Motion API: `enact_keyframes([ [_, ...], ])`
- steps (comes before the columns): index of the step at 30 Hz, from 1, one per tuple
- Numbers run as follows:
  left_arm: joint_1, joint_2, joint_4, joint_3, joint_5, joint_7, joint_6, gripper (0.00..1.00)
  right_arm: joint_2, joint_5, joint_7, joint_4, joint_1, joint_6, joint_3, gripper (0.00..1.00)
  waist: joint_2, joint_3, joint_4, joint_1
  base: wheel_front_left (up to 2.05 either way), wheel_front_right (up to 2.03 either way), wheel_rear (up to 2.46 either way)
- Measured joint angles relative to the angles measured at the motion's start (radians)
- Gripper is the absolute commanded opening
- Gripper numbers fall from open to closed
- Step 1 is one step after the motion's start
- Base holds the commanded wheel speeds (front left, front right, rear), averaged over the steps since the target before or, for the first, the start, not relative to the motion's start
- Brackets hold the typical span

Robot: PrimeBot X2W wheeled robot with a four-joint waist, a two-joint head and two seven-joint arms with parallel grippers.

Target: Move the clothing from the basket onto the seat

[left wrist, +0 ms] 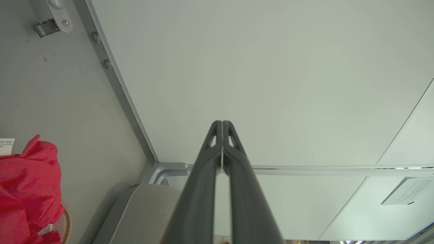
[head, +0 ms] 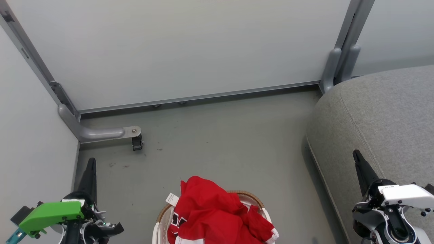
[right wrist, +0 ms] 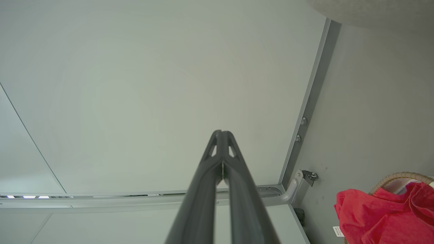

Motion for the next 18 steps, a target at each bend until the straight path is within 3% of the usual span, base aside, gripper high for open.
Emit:
enact_keyframes([
  [18,0.0,0.0,0.0,0.0,0.0,0.0,0.0,0.0,0.0,0.0,0.0,0.0,0.0,0.0,0.0,0.0,0.0,0.0,0.0,0.0,0.0,0.0,0.0],
])
